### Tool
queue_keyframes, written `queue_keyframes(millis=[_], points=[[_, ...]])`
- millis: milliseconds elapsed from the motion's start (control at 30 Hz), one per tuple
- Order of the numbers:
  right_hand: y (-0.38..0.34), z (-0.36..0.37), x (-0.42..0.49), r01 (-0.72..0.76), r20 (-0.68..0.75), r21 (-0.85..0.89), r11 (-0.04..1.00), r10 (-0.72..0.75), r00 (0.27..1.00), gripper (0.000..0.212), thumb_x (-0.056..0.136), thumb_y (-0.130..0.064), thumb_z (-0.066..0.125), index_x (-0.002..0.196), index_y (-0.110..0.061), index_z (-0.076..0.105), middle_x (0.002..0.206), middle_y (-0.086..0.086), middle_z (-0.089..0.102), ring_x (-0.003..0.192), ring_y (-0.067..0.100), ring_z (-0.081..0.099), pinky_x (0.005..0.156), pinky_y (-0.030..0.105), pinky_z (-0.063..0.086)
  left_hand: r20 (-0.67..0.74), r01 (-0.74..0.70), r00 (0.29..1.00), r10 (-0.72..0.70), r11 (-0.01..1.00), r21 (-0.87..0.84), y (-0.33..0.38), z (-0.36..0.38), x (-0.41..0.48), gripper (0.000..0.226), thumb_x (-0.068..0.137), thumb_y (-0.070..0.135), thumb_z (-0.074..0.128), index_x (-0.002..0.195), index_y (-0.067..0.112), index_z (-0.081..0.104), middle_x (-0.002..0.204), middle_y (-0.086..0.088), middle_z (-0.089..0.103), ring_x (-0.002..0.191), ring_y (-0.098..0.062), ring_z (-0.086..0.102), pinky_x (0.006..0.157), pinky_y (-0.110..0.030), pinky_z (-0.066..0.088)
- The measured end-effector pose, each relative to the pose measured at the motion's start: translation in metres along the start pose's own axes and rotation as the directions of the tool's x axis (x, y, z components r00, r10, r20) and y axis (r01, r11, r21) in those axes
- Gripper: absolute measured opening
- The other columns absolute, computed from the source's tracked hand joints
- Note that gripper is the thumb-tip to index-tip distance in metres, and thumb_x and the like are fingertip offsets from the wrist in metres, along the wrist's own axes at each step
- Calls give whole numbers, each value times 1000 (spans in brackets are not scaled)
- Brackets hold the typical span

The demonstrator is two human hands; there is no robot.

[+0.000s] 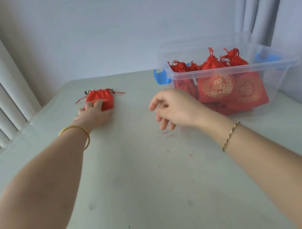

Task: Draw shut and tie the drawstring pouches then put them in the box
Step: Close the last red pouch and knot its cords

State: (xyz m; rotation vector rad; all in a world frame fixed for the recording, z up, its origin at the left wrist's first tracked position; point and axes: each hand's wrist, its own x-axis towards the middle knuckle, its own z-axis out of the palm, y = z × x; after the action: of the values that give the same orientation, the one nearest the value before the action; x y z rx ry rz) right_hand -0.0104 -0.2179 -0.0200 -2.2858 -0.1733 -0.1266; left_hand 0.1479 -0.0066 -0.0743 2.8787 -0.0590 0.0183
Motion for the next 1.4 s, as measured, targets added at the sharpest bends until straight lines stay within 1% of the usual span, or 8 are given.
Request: queue_keyframes(millis=[433, 567, 700, 800, 933, 1133, 1300, 1400], points=[[24, 15, -20, -108, -36, 94, 990, 112, 993, 22, 85, 3, 39, 95, -9, 54, 73, 5, 58, 51, 16, 61, 40, 22, 44, 38, -235, 972, 232, 952, 196, 26, -6, -92, 42, 91, 44, 49, 130, 32, 45, 129, -3, 48, 120, -35, 41, 95, -41, 34], [24, 18, -35, -146, 5, 214, 966, 148, 989, 9, 94, -6, 44, 90, -9, 51, 72, 6, 56, 54, 19, 60, 40, 22, 44, -197, -196, 962, 191, 981, -6, 38, -16, -123, 32, 90, 22, 50, 122, 24, 54, 120, -9, 52, 113, -36, 45, 89, -39, 36], [22, 15, -45, -343, 156, 592, 729, 313, 937, 32, 98, -35, 39, 102, -4, 45, 78, 17, 57, 63, 26, 60, 49, 28, 50, -426, -262, 889, 168, 950, -172, 59, -22, -163, 33, 88, 22, 53, 122, 20, 53, 117, -13, 52, 108, -38, 45, 88, -40, 38], [27, 8, -46, -372, 219, 770, 518, 333, 917, 47, 94, -42, 46, 110, 1, 52, 95, 21, 64, 79, 31, 65, 66, 38, 55, -408, -497, 815, 412, 858, -127, 72, -12, -194, 32, 85, 23, 60, 117, 20, 56, 112, -10, 52, 107, -34, 46, 90, -40, 40], [44, -4, -55, -273, 79, 744, 609, 326, 942, 8, 87, -3, 58, 94, -3, 62, 94, 17, 65, 78, 26, 64, 73, 39, 55, -110, -575, 815, 569, 771, -273, 82, -10, -207, 46, 77, 38, 71, 119, 27, 55, 114, 0, 45, 94, -20, 55, 90, -39, 46], [53, -28, -68, -181, 124, 735, 654, 132, 983, 28, 85, 4, 54, 112, -1, 59, 98, 13, 67, 86, 23, 66, 80, 36, 55, -274, -409, 910, 312, 792, -454, 101, -32, -181, 56, 81, 50, 61, 127, 19, 52, 125, -4, 54, 116, -22, 50, 100, -43, 41], [49, -44, -70, -120, 136, 707, 697, 32, 990, 24, 85, 5, 52, 99, -13, 61, 82, 1, 70, 74, 13, 66, 68, 25, 53, -188, -359, 924, 333, 584, -728, 111, -41, -180, 3, 85, 20, 65, 88, 21, 65, 91, -4, 68, 85, -17, 62, 87, -41, 50], [51, -59, -69, -129, 105, 751, 647, 76, 992, 27, 85, 5, 44, 99, -13, 58, 82, 3, 69, 76, 19, 67, 75, 34, 54, -168, -422, 874, 456, 539, -729, 115, -49, -182, 10, 87, 8, 61, 85, 17, 64, 84, -3, 66, 71, -5, 59, 71, -21, 51]])
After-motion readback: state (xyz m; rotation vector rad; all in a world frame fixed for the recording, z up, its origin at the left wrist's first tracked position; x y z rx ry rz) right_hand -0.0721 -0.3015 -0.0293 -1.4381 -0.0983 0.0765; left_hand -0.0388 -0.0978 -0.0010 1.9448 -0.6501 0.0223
